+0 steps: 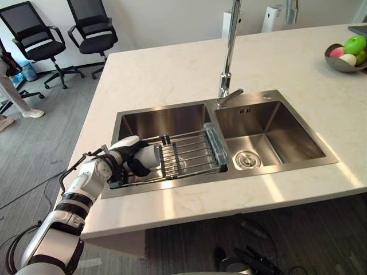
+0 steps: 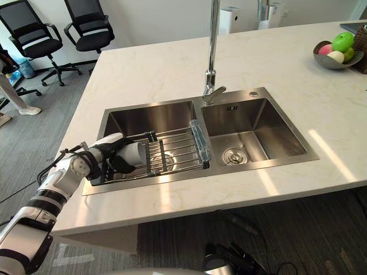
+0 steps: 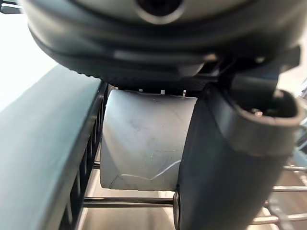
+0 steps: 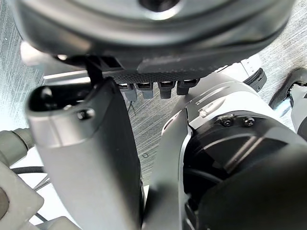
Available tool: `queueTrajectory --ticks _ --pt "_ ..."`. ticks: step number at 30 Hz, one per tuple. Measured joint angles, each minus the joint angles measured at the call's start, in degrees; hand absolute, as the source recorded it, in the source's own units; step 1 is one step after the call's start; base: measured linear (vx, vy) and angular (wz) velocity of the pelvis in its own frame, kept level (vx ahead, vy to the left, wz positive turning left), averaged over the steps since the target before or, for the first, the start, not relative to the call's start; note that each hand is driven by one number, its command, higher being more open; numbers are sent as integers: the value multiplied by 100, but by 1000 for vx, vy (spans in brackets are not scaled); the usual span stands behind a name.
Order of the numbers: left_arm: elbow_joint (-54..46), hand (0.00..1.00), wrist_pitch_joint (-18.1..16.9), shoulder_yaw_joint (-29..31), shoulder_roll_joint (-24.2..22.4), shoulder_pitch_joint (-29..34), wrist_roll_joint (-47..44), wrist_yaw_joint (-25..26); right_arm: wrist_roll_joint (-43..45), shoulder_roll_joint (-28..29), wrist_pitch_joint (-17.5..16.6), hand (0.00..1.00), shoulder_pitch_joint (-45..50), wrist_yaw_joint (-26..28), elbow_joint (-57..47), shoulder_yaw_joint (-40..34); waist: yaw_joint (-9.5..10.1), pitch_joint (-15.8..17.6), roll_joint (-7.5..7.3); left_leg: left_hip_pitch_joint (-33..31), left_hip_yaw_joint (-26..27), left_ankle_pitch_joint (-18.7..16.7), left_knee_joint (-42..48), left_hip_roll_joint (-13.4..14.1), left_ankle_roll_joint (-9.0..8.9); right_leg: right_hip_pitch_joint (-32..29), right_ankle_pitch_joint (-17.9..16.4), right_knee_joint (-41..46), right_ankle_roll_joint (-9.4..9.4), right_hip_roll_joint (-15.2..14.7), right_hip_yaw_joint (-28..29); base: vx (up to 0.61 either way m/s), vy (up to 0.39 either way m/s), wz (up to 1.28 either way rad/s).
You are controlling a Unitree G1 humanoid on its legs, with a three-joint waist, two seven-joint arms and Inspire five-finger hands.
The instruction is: Walk over to the sink, pick up the cup, carry it to the dishwasher, place the cup inside the dishwasher, then close the dishwasher door
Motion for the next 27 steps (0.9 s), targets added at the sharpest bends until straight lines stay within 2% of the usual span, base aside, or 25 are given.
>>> queueTrajectory --ticks 2,4,8,10,16,19,20,21,22,23,24,26,27 --pt "-349 0 -64 187 -95 96 -414 337 9 17 -72 100 22 -2 59 -48 107 3 -5 -6 -12 2 0 -1 3 1 1 2 1 -3 -12 -31 -15 5" --pt "-1010 0 -245 636 -224 242 -938 715 19 43 -171 100 26 -13 116 -71 178 19 -29 -31 -99 9 0 -2 13 24 0 4 1 -20 -91 -26 -11 16" --pt "-2007 0 -386 1416 -489 431 -1700 1279 19 94 -294 100 45 -22 171 -133 288 39 -60 -42 -168 18 3 -6 27 59 -2 5 0 -39 -156 -32 -11 11" --pt "-2661 0 -475 1962 -899 743 -2099 1580 16 165 -315 100 121 -36 169 -256 377 36 -71 -41 -232 6 38 -1 46 115 -38 6 18 -58 -203 -34 -11 13" --pt "-3305 0 -612 2151 -1368 1280 -2205 1773 -53 186 -306 100 225 -106 183 -265 682 -8 -178 -177 -590 -14 151 38 75 212 -138 37 42 -110 -514 -29 -16 29" --pt "-4209 0 -613 2444 -1897 2170 -2221 2077 -188 147 -305 100 226 -109 207 -267 749 -17 -197 -304 -875 -24 274 92 88 198 -333 293 32 -148 -764 26 -22 54" --pt "-4892 0 -622 2479 -2235 2807 -2202 2274 -241 146 -308 100 241 -106 221 -267 847 -17 -197 -408 -1202 -9 308 110 94 186 -535 568 47 -218 -1067 39 -15 78" --pt "-5002 0 -632 2476 -2284 2891 -2195 2294 -244 137 -312 100 245 -106 231 -267 881 -17 -197 -432 -1254 6 304 109 97 185 -570 608 46 -234 -1133 31 -16 110" --pt "-5345 0 -718 2467 -2444 3164 -2034 2430 -337 88 -331 100 247 -103 291 -265 1052 -17 -223 -542 -1473 106 271 78 143 179 -684 731 57 -317 -1397 -14 -15 120" --pt "-5606 0 -809 2466 -2561 3315 -1944 2565 -426 45 -415 100 241 -98 356 -258 1185 -17 -258 -756 -1621 258 254 13 226 174 -789 824 77 -430 -1763 -34 -19 149" --pt "-5691 0 -863 2466 -2620 3341 -1912 2621 -474 29 -465 100 226 -97 398 -258 1237 -23 -284 -889 -1650 357 245 -41 345 173 -845 850 78 -503 -1987 -86 -38 195" --pt "-5859 0 -1109 2472 -2769 3340 -1868 2722 -614 -55 -496 100 32 -96 604 -202 1448 -17 -428 -1287 -1509 1050 -63 -385 1159 171 -1015 870 53 -799 -2753 -105 -5 216" --pt "-5963 0 -1168 2481 -2804 3322 -1864 2780 -727 -87 -428 100 -71 -114 706 -207 1492 7 -487 -1344 -866 777 49 -384 1416 189 -975 813 -38 -942 -3183 -83 79 228"
